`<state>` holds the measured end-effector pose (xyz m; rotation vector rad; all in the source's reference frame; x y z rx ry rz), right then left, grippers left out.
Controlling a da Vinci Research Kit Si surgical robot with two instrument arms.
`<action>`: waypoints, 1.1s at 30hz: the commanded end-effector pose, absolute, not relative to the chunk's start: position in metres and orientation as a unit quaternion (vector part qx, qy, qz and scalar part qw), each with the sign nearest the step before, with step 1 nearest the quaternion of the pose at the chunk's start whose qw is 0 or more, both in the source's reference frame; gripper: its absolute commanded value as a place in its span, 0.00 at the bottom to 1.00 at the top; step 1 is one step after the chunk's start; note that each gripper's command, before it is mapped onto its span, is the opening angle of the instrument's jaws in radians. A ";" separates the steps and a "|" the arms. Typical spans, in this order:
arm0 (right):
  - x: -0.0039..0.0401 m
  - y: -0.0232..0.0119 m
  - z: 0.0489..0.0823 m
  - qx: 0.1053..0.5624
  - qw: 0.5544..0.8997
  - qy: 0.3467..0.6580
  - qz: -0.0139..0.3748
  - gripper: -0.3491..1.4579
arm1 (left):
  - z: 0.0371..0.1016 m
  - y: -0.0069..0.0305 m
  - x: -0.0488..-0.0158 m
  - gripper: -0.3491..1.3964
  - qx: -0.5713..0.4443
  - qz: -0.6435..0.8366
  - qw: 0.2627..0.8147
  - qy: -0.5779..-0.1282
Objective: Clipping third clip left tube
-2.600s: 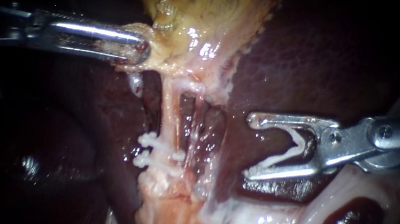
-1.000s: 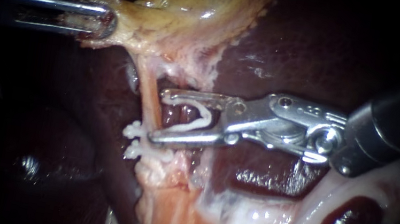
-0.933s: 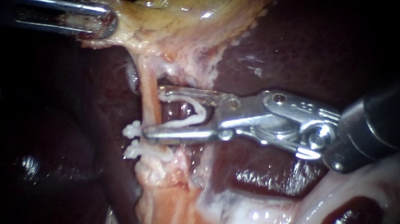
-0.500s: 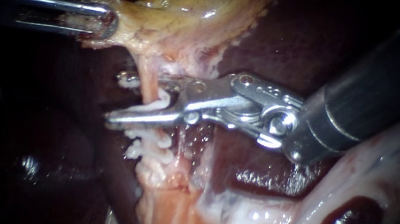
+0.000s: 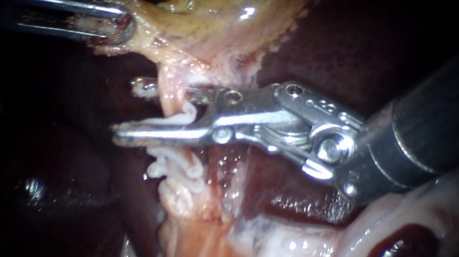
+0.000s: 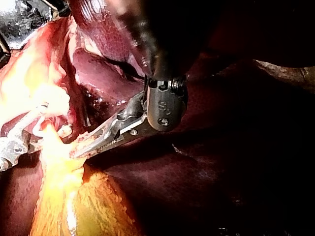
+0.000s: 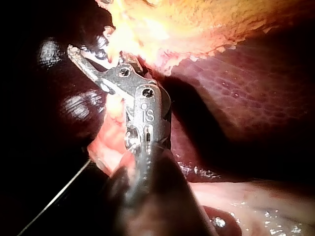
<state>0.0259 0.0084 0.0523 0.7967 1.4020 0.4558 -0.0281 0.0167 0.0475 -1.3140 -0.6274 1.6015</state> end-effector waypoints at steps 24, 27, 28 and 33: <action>0.0238 0.0085 0.0531 0.375 0.661 0.607 0.233 0.00 | 0.0476 0.0167 -0.0283 0.00 -0.536 0.653 0.470 -0.255; 0.0238 0.0085 0.0532 0.375 0.661 0.607 0.233 0.00 | 0.0476 0.0167 -0.0283 0.00 -0.536 0.653 0.470 -0.255; 0.0238 0.0085 0.0532 0.375 0.661 0.607 0.233 0.00 | 0.0476 0.0167 -0.0283 0.00 -0.536 0.653 0.470 -0.255; 0.0237 0.0086 0.0533 0.375 0.661 0.607 0.233 0.00 | 0.0476 0.0167 -0.0283 0.00 -0.536 0.653 0.470 -0.255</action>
